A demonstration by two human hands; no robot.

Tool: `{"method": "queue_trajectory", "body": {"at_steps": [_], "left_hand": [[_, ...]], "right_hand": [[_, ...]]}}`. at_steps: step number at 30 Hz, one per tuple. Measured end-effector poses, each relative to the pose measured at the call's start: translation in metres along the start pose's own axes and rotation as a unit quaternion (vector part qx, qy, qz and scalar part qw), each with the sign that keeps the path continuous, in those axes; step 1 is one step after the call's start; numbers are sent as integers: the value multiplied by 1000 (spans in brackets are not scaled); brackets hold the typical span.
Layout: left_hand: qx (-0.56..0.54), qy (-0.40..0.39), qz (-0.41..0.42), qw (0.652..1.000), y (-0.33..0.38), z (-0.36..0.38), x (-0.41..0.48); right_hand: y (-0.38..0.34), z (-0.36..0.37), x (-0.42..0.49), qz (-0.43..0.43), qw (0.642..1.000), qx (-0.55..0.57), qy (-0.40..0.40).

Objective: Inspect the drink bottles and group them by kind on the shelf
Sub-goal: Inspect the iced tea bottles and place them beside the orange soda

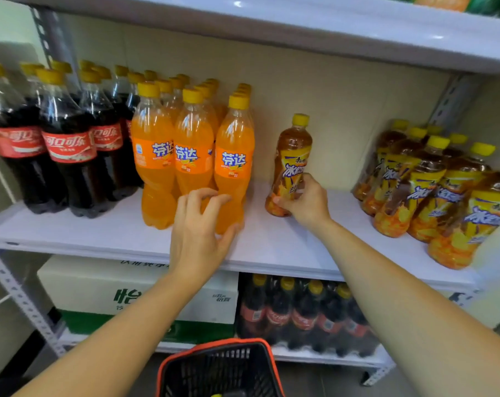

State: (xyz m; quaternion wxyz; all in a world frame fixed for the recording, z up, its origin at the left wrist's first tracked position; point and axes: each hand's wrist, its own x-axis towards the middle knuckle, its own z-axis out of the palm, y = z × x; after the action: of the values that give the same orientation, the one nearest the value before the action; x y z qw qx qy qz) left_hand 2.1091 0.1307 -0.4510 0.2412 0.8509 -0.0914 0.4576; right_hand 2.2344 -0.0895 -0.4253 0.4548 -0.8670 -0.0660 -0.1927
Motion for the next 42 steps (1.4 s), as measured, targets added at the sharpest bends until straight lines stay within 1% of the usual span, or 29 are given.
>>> {"method": "queue_trajectory", "body": {"at_steps": [5, 13, 19, 22, 25, 28, 30, 31, 33, 35, 37, 39, 40, 42], "left_hand": [[17, 2, 1, 1000, -3, 14, -3], [-13, 35, 2, 999, -7, 22, -8], [-8, 41, 1, 999, -5, 21, -8], [-2, 42, 6, 999, -6, 22, -9], [10, 41, 4, 999, -6, 21, -9], [17, 33, 4, 999, -4, 20, -9], [11, 28, 2, 1000, -4, 19, -9], [10, 24, 1, 1000, -3, 19, -9], [9, 19, 0, 1000, -3, 18, -9], [5, 16, -3, 1000, -2, 17, -9], [4, 12, -5, 1000, -1, 15, -9], [4, 2, -9, 1000, 0, 13, -10], [3, -8, -15, 1000, 2, 12, -12], [-4, -31, -30, 999, 7, 10, -15]], "right_hand": [[6, 33, 37, -15, 999, -29, 24], [13, 63, 81, -36, 998, -42, 11], [18, 70, 85, -34, 999, -27, 3], [22, 67, 80, -3, 999, -5, -42], [22, 55, 65, 41, 990, 75, -111], [16, 32, 37, 77, 986, 80, -122], [13, 9, 11, 67, 992, 70, -84], [12, -4, -4, 50, 996, 55, -46], [11, -32, -33, 19, 997, 13, 75], [14, -59, -57, 22, 976, -2, 216], [20, -82, -71, 59, 947, 1, 317], [31, -101, -75, 117, 924, -16, 363], [37, -109, -74, 145, 920, -27, 364], [48, -121, -70, 183, 923, -27, 338]]}}
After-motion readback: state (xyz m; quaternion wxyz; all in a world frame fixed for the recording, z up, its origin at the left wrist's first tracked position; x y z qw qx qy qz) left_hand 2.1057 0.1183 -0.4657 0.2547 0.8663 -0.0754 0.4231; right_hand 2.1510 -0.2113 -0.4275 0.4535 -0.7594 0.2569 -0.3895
